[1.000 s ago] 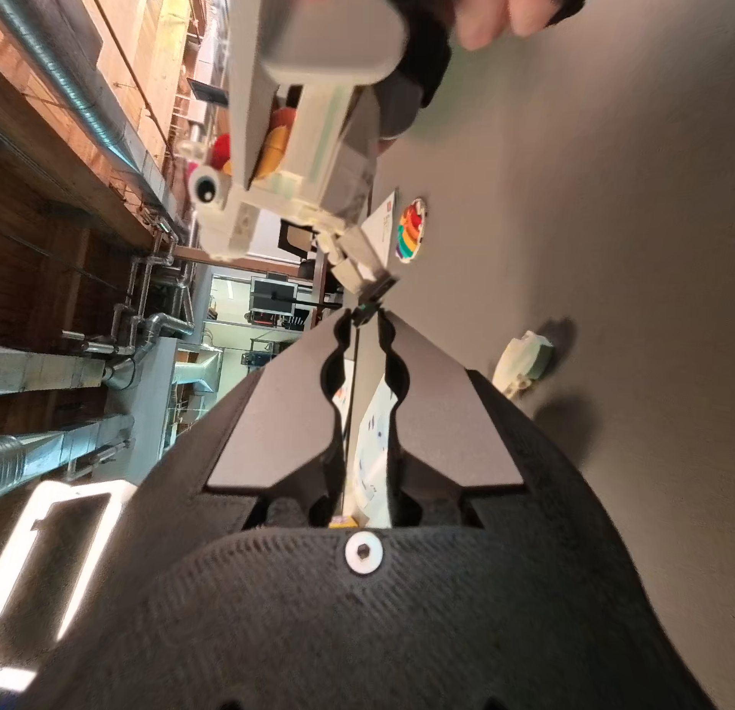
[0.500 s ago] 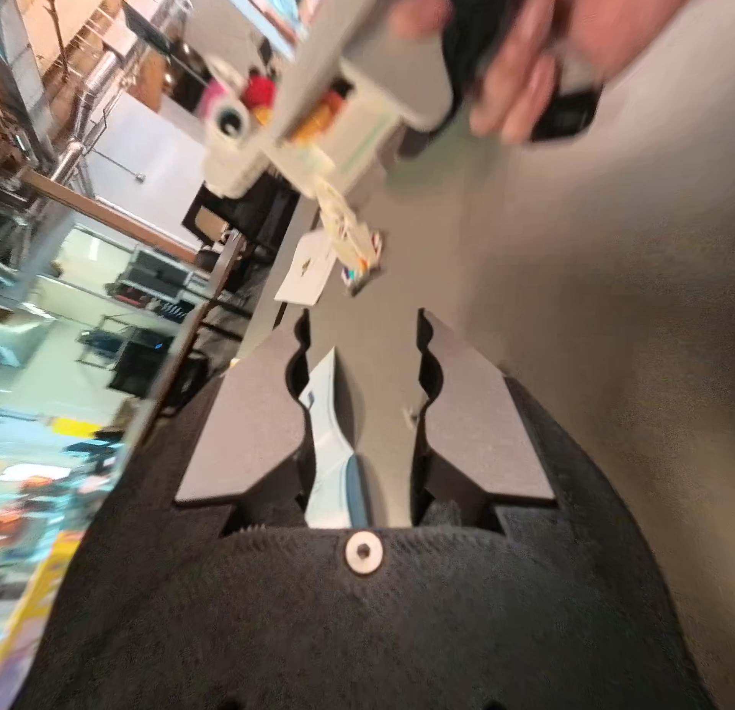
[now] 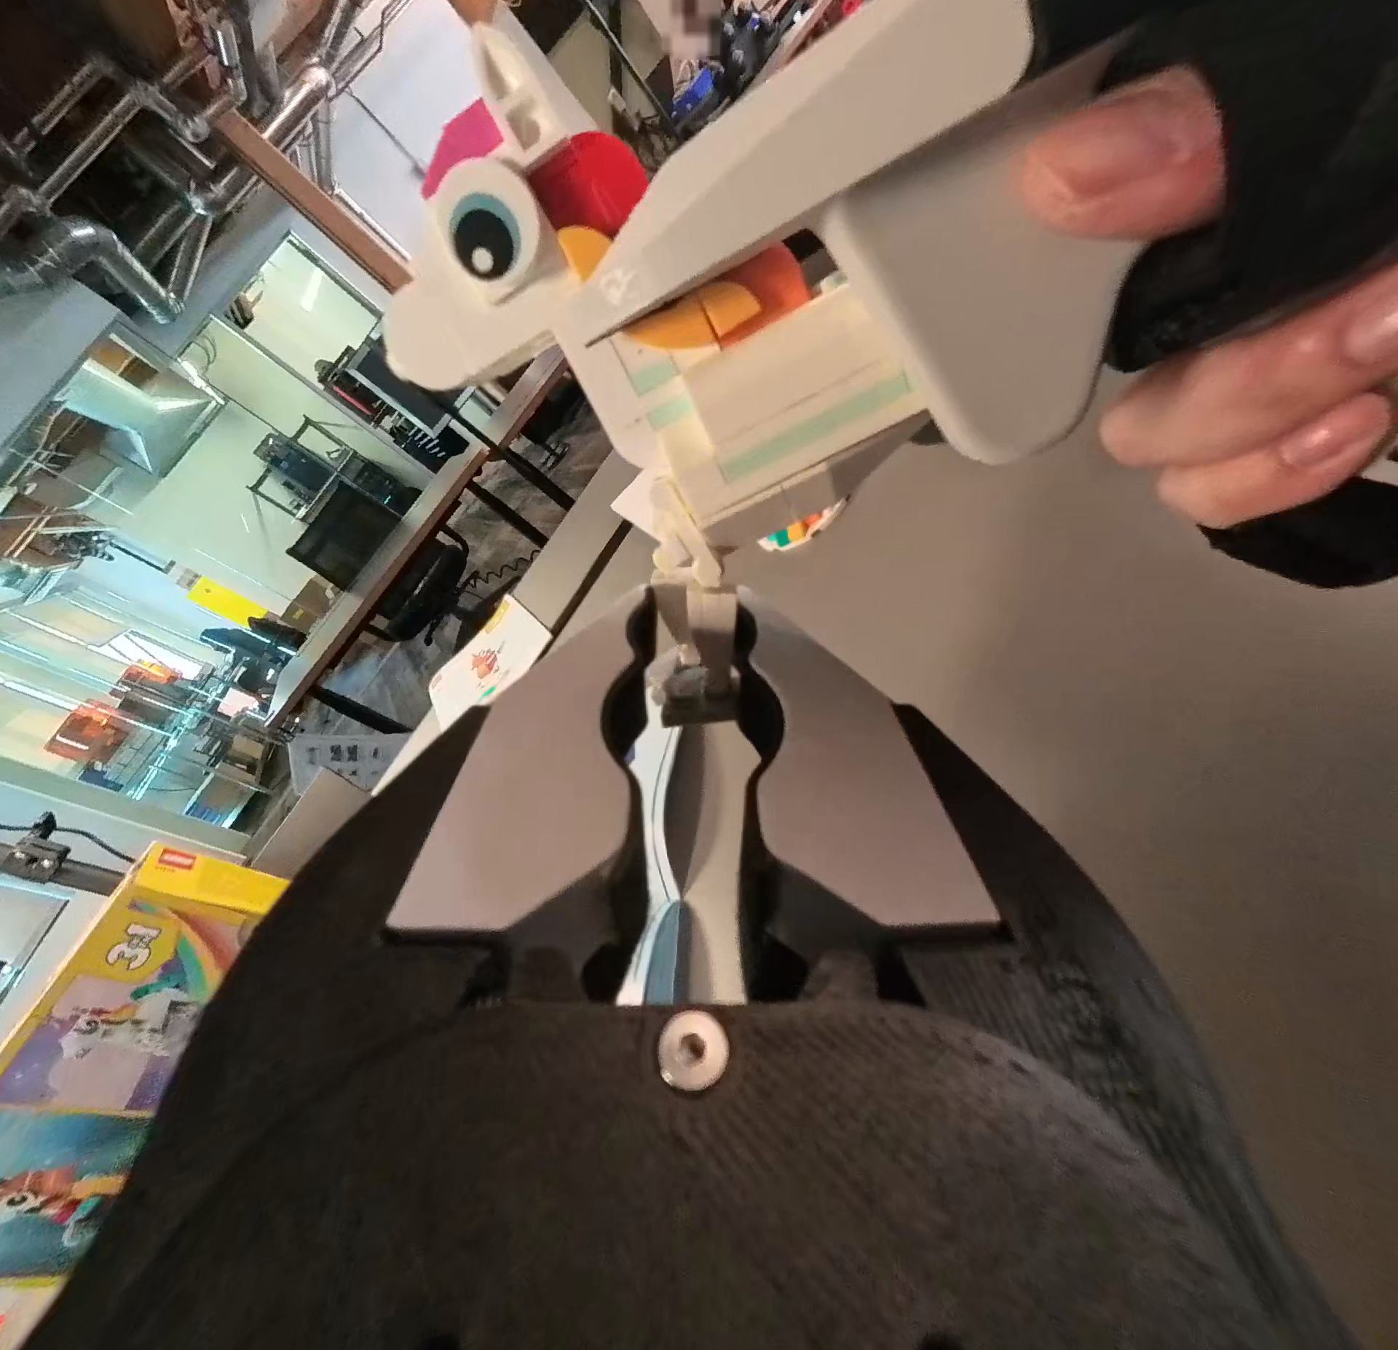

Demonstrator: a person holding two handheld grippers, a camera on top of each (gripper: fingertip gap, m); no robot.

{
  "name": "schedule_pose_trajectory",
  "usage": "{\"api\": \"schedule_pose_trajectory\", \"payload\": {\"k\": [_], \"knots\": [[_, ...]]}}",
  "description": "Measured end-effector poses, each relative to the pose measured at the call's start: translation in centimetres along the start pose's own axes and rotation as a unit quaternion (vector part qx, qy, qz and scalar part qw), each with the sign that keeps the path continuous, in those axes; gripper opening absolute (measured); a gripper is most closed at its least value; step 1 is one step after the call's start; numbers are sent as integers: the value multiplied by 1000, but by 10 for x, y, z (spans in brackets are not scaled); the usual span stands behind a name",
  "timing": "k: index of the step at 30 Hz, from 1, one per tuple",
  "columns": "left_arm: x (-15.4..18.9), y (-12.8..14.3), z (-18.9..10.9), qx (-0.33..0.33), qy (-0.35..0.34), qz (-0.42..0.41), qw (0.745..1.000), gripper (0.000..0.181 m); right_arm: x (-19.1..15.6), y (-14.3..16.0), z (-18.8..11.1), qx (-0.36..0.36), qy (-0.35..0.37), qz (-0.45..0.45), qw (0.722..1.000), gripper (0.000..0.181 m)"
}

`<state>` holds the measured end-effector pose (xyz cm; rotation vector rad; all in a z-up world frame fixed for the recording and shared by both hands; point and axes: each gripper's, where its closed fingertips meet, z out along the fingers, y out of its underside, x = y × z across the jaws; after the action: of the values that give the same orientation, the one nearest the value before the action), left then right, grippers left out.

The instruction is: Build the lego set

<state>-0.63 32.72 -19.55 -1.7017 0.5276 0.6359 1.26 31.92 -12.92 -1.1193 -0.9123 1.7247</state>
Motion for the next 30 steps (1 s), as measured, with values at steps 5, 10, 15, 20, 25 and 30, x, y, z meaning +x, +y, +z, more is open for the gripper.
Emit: {"api": "schedule_pose_trajectory", "payload": {"k": [5,10,15,20,25,30], "knots": [[0,2,1,-7,11,-35,999,10,1,0,1,15,13,-12,1000,21],[0,4,3,-14,17,-73,997,9,3,1,3,25,24,-19,999,21],[-7,9,4,-20,11,-84,996,7,4,6,3,3,13,-2,1000,26],[-17,18,3,-29,-1,-93,995,7,1,22,4,-61,-4,-19,998,42],[-22,19,2,-29,-7,-94,995,7,3,41,5,-119,-1,-35,992,50],[-21,20,1,-28,-3,-89,996,7,6,56,4,-166,1,-30,986,33]]}}
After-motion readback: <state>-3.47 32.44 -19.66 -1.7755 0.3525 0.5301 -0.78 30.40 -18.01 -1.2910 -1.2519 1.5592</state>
